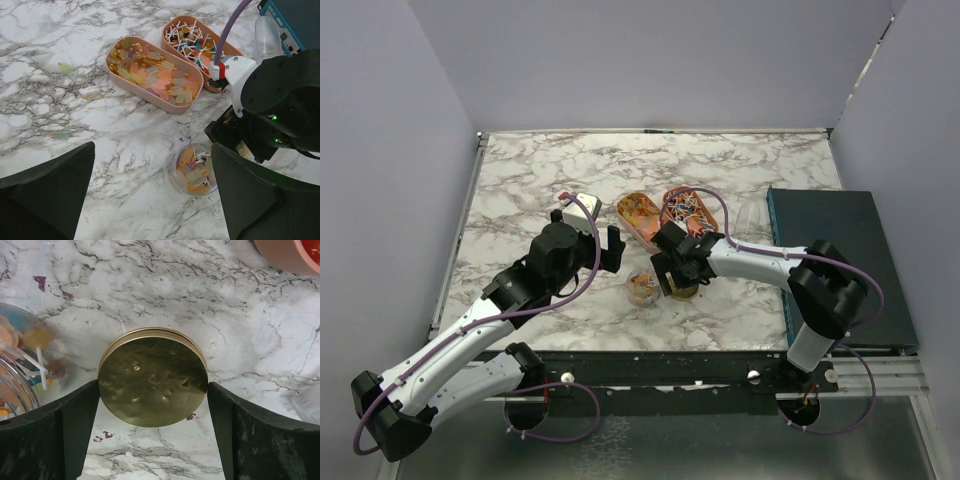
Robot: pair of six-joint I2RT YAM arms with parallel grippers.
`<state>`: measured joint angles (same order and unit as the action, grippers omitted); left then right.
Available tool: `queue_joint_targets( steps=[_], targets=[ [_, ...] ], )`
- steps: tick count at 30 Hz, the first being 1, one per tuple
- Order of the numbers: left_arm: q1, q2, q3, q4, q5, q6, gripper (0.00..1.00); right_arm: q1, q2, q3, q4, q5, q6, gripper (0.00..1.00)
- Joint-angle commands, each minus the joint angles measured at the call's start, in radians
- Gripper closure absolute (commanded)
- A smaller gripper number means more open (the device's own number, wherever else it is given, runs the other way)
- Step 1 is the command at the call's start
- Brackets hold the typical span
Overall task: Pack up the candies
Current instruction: Pick up the bottle lid at the center of the board.
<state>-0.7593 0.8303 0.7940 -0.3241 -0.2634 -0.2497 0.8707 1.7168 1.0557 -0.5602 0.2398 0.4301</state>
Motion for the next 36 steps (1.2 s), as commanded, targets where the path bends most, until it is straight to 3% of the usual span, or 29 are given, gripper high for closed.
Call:
queue_joint_targets(
  steps=[1,10,15,25,36],
  targets=[
    [0.005,-0.012,-0.006,-0.005,-0.026,0.0,0.01,0.007,0.023,0.008,0.012,0.001,0.015,0.14],
    [0.005,-0.01,-0.006,-0.006,-0.026,0.001,0.01,0.008,0.021,-0.008,0.033,-0.014,0.017,0.21],
    [0.005,-0.009,-0.006,-0.005,-0.027,0.0,0.01,0.008,0.019,-0.015,0.035,0.002,0.024,0.13],
    [0.006,-0.005,-0.006,-0.007,-0.028,0.0,0.01,0.008,0.013,-0.028,0.053,0.001,0.036,0.09],
    [0.006,-0.002,-0.007,-0.007,-0.029,-0.002,0.01,0.008,-0.047,-0.032,0.032,0.032,0.032,0.28]
  ],
)
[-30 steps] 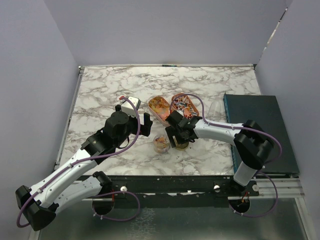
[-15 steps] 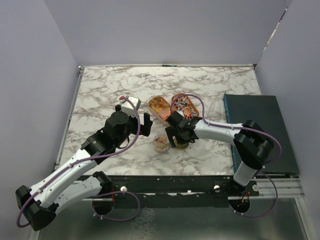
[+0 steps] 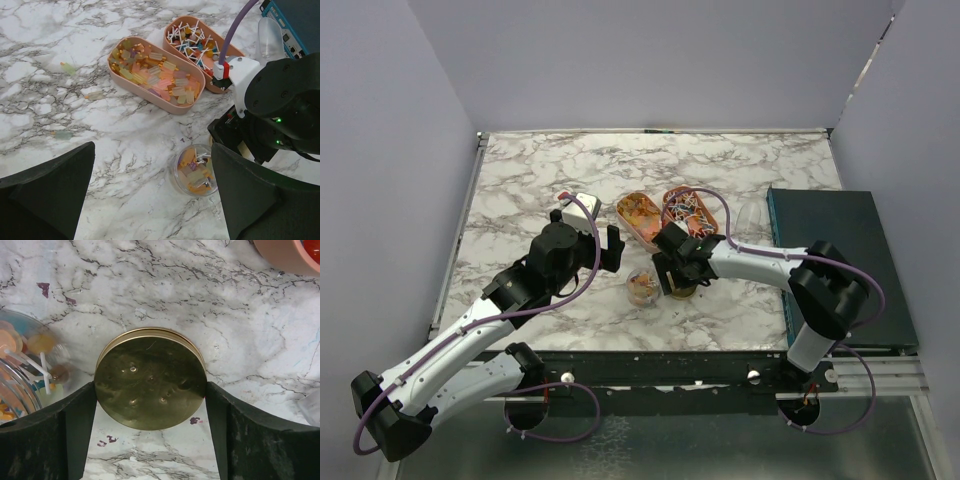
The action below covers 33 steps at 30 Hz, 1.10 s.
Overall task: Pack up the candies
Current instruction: Pick up the bottle lid at the center of the board, then close the bottle lid on the packing bottle.
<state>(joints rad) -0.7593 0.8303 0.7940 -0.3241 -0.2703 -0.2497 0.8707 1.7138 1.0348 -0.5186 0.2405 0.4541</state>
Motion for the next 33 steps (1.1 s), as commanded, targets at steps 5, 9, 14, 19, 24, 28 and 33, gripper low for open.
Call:
queue_joint_targets(
  steps=[5,9,14,19,24,28,33],
  targets=[
    [0.005,0.004,-0.005,-0.007,-0.02,-0.001,0.01,0.008,-0.09,0.022,-0.082,0.059,-0.02,0.3],
    [0.005,0.007,-0.004,-0.006,-0.023,-0.001,0.01,0.007,-0.139,0.052,-0.141,0.079,-0.062,0.31],
    [0.005,-0.006,-0.005,-0.006,-0.042,-0.003,0.01,0.009,-0.192,0.09,-0.161,0.017,-0.132,0.34],
    [0.008,-0.017,-0.005,-0.006,-0.054,-0.002,0.01,0.032,-0.226,0.123,-0.144,-0.029,-0.155,0.34],
    [0.009,-0.053,-0.009,-0.006,-0.092,-0.008,0.01,0.087,-0.194,0.18,-0.153,-0.04,-0.165,0.34],
    [0.01,-0.082,-0.011,-0.005,-0.125,-0.01,0.01,0.127,-0.152,0.219,-0.148,-0.052,-0.168,0.35],
    [0.011,-0.101,-0.013,-0.007,-0.143,-0.012,0.01,0.162,-0.088,0.265,-0.146,-0.07,-0.169,0.35]
  ],
)
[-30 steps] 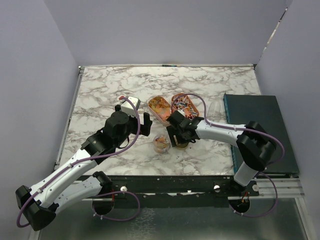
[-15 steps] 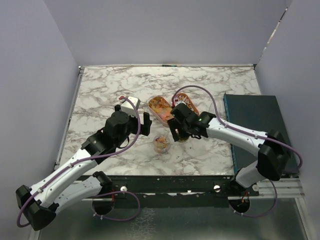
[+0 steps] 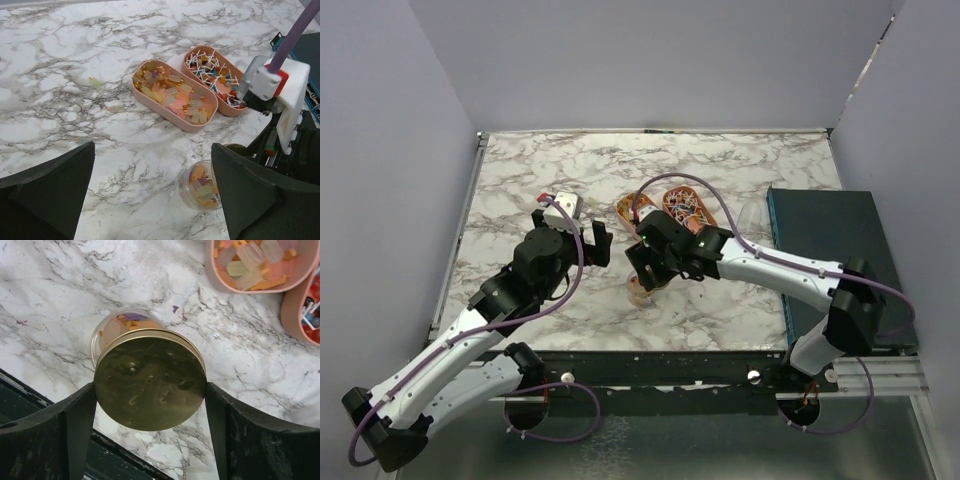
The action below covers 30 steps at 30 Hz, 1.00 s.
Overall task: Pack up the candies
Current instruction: Close the bottle lid on the packing bottle.
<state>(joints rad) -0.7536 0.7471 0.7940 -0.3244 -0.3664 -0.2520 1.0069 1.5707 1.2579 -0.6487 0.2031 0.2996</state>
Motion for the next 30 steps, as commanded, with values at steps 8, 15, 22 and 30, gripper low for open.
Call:
queue_joint_targets(
  steps=[8,15,22,30],
  targets=[
    [0.007,-0.027,-0.013,-0.006,-0.049,-0.01,0.01,0.057,0.134,0.072,-0.012,-0.028,-0.016,0.35],
    [0.007,-0.027,-0.013,-0.007,-0.043,-0.012,0.01,0.069,0.175,0.099,-0.021,-0.004,-0.004,0.35],
    [0.007,-0.029,-0.013,-0.007,-0.042,-0.011,0.01,0.07,0.221,0.128,-0.062,0.032,0.009,0.36],
    [0.007,-0.029,-0.013,-0.006,-0.04,-0.011,0.01,0.071,0.245,0.138,-0.077,0.048,0.021,0.35]
  ],
)
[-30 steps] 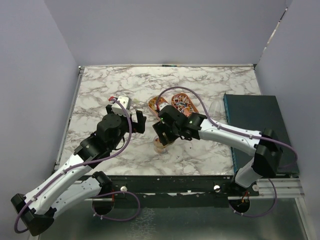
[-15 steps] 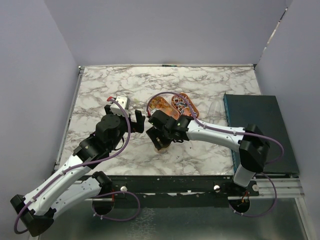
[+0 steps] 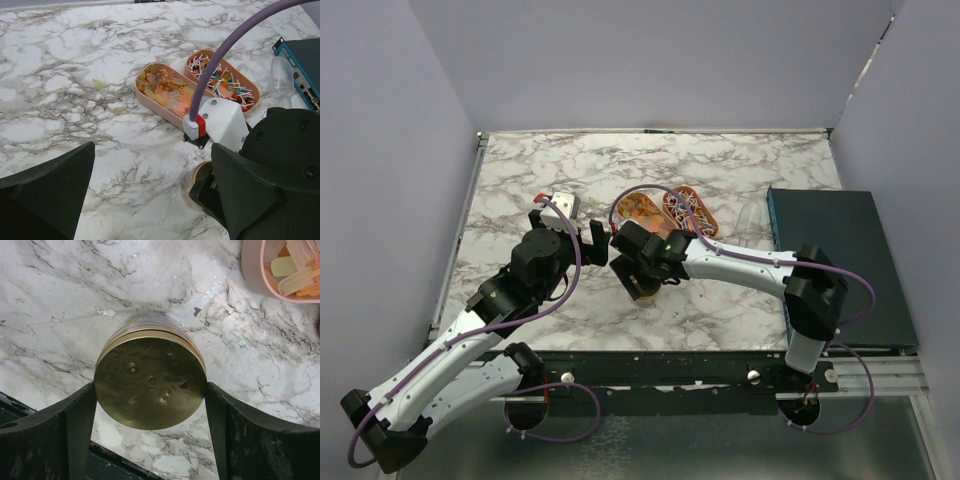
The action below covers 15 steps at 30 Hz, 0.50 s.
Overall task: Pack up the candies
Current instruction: Close the bottle lid on the packing bottle.
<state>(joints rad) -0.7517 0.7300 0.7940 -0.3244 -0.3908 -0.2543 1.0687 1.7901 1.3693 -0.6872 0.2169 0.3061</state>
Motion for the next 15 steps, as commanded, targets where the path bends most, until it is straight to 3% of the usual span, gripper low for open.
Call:
queue_joint_targets(
  steps=[1,15],
  targets=[
    [0.006,-0.011,-0.013,-0.006,-0.016,-0.009,0.01,0.01,0.027,0.027,-0.037,0.032,0.014,0.36],
    [0.007,-0.008,-0.013,-0.005,-0.013,-0.011,0.01,0.01,0.076,0.056,-0.059,0.007,0.013,0.35]
  ],
)
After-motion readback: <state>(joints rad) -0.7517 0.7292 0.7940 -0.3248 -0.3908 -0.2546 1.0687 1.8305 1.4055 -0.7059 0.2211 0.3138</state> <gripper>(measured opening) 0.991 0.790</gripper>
